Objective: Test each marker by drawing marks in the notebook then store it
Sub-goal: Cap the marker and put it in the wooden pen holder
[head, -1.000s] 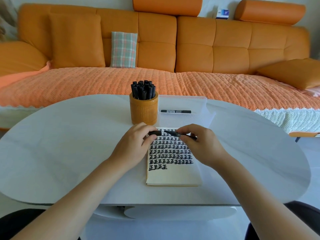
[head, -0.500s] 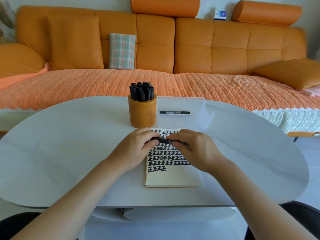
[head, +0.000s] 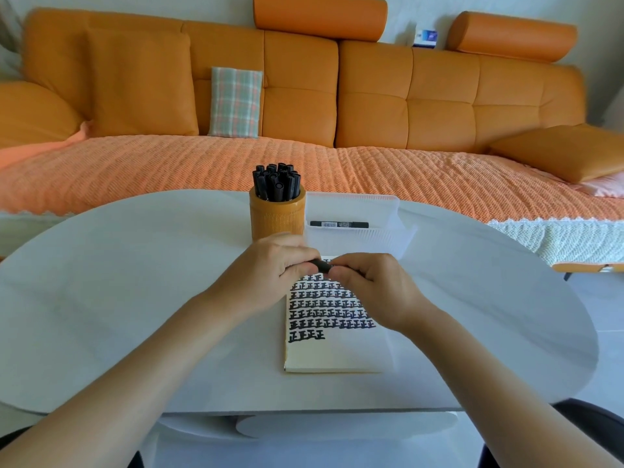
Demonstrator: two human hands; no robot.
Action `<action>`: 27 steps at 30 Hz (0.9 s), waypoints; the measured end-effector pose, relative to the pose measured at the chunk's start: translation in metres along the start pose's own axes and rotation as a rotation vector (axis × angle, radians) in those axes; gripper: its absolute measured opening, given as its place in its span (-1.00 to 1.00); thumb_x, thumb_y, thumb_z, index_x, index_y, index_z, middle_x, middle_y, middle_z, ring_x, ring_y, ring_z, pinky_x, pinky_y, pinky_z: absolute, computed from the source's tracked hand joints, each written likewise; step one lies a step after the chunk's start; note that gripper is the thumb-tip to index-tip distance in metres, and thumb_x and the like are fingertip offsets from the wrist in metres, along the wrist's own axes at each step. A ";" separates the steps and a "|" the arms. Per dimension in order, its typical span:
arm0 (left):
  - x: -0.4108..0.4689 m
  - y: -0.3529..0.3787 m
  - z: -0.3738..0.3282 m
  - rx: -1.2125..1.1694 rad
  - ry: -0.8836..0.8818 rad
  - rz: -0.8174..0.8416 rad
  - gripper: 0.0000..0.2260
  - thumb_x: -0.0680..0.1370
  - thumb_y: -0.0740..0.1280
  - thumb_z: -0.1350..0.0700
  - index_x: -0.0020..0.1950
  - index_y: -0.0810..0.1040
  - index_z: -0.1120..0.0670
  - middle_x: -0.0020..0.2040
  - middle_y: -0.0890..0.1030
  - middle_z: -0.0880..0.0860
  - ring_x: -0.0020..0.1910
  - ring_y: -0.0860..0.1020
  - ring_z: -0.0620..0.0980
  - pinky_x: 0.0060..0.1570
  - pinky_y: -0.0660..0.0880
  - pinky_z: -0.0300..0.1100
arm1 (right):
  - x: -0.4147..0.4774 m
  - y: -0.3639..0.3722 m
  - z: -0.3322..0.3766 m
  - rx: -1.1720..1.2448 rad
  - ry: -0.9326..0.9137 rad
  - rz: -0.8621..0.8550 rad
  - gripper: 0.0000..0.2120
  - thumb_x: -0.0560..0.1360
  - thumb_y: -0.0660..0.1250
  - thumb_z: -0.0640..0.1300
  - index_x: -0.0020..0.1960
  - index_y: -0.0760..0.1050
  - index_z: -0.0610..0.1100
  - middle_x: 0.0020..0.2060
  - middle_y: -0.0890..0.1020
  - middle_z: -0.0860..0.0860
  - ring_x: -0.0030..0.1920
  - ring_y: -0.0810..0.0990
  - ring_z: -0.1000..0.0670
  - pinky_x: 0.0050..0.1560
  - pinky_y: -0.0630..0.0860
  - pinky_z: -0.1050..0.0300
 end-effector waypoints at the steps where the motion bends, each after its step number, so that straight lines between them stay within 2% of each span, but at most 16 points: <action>1: 0.002 -0.001 0.001 0.006 0.019 0.008 -0.85 0.53 0.39 0.15 0.06 0.67 0.14 -0.20 0.56 -0.01 -0.17 0.50 -0.05 -0.22 0.48 -0.03 | 0.001 0.001 -0.001 0.086 0.026 0.026 -0.77 0.61 0.28 -0.06 -0.15 0.60 -0.10 -0.47 0.38 0.08 -0.41 0.31 0.09 -0.32 0.28 0.10; 4: 0.008 -0.002 0.005 0.007 0.051 0.007 -0.85 0.55 0.37 0.13 0.08 0.66 0.11 -0.17 0.54 -0.07 -0.14 0.48 -0.13 -0.17 0.47 -0.16 | 0.004 0.002 -0.003 0.162 0.070 0.066 -0.81 0.61 0.24 -0.04 -0.08 0.61 -0.01 -0.42 0.45 0.09 -0.36 0.38 0.06 -0.28 0.35 0.04; 8: 0.015 0.000 0.019 0.006 0.013 -0.046 -0.85 0.57 0.35 0.11 0.11 0.62 0.07 -0.09 0.48 -0.16 -0.05 0.44 -0.27 -0.05 0.35 -0.41 | 0.024 0.002 0.004 -0.007 0.075 0.050 -0.84 0.64 0.20 -0.03 -0.07 0.51 0.14 -0.19 0.54 0.14 -0.21 0.49 0.11 -0.11 0.43 0.10; 10: 0.019 -0.004 0.029 -0.004 -0.056 -0.107 -0.79 0.57 0.35 0.10 0.19 0.58 0.05 -0.01 0.50 -0.15 0.00 0.44 -0.29 0.00 0.32 -0.46 | 0.041 0.000 0.010 -0.054 0.050 -0.007 -0.86 0.63 0.22 -0.06 -0.02 0.53 0.10 -0.10 0.52 0.09 -0.13 0.50 0.11 -0.08 0.42 0.16; 12: 0.024 -0.013 0.039 0.017 -0.106 -0.207 -0.75 0.57 0.34 0.10 0.26 0.54 0.04 0.04 0.51 -0.11 0.04 0.44 -0.24 0.03 0.34 -0.43 | 0.058 -0.004 0.017 -0.032 0.038 -0.076 -0.87 0.63 0.24 -0.07 0.04 0.56 0.04 -0.09 0.52 0.07 -0.16 0.49 0.14 -0.15 0.37 0.25; 14: 0.029 -0.026 0.051 0.068 -0.162 -0.362 -0.73 0.56 0.33 0.13 0.27 0.51 0.04 0.03 0.52 -0.07 0.04 0.45 -0.12 0.03 0.39 -0.32 | 0.077 -0.010 0.022 0.030 0.050 -0.163 -0.89 0.62 0.26 -0.09 0.03 0.57 0.01 -0.17 0.53 0.09 -0.25 0.48 0.22 -0.26 0.33 0.36; 17: 0.034 -0.040 0.074 0.073 -0.320 -0.506 -0.66 0.54 0.35 0.12 0.31 0.45 0.05 0.12 0.50 -0.03 0.14 0.44 -0.04 0.11 0.43 -0.19 | 0.106 -0.023 0.027 0.200 0.109 -0.308 -0.91 0.59 0.32 -0.09 0.04 0.60 -0.02 -0.30 0.54 0.13 -0.37 0.46 0.23 -0.30 0.41 0.31; 20: 0.043 -0.041 0.095 0.033 -0.438 -0.421 -0.50 0.53 0.37 0.02 0.43 0.33 0.06 0.31 0.40 0.02 0.32 0.34 0.01 0.28 0.38 -0.04 | 0.130 -0.030 0.029 0.373 0.148 -0.392 -0.86 0.58 0.35 -0.12 0.13 0.59 -0.05 -0.11 0.65 -0.01 -0.18 0.64 0.02 -0.13 0.65 0.04; 23: 0.049 -0.035 0.111 -0.131 -0.556 -0.252 -0.32 0.52 0.35 -0.13 0.54 0.13 0.00 0.50 0.23 -0.01 0.48 0.18 -0.02 0.44 0.21 0.04 | 0.146 -0.026 0.029 0.464 0.141 -0.436 -0.90 0.59 0.32 -0.20 0.09 0.57 -0.13 -0.05 0.65 -0.11 -0.08 0.70 -0.06 -0.11 0.68 0.04; 25: 0.050 -0.030 0.116 -0.260 -0.569 -0.178 -0.31 0.51 0.33 -0.20 0.54 0.11 -0.08 0.52 0.23 -0.09 0.50 0.18 -0.07 0.44 0.20 0.02 | 0.151 -0.021 0.030 0.516 0.128 -0.453 -0.94 0.59 0.32 -0.24 0.04 0.55 -0.16 -0.09 0.63 -0.10 -0.09 0.71 -0.06 -0.09 0.68 0.01; 27: 0.051 -0.025 0.115 -0.366 -0.530 -0.159 -0.43 0.51 0.36 -0.16 0.46 0.21 -0.18 0.39 0.35 -0.19 0.42 0.29 -0.13 0.33 0.26 -0.13 | 0.156 -0.017 0.028 0.532 0.114 -0.445 -0.93 0.59 0.32 -0.25 0.05 0.55 -0.20 -0.08 0.62 -0.14 -0.09 0.71 -0.07 -0.08 0.68 -0.01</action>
Point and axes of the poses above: each hand's wrist, its own x-axis towards the middle knuckle, its own y-axis out of the palm, z = x × y, the point moved 3 cm from there along x, towards the middle knuckle
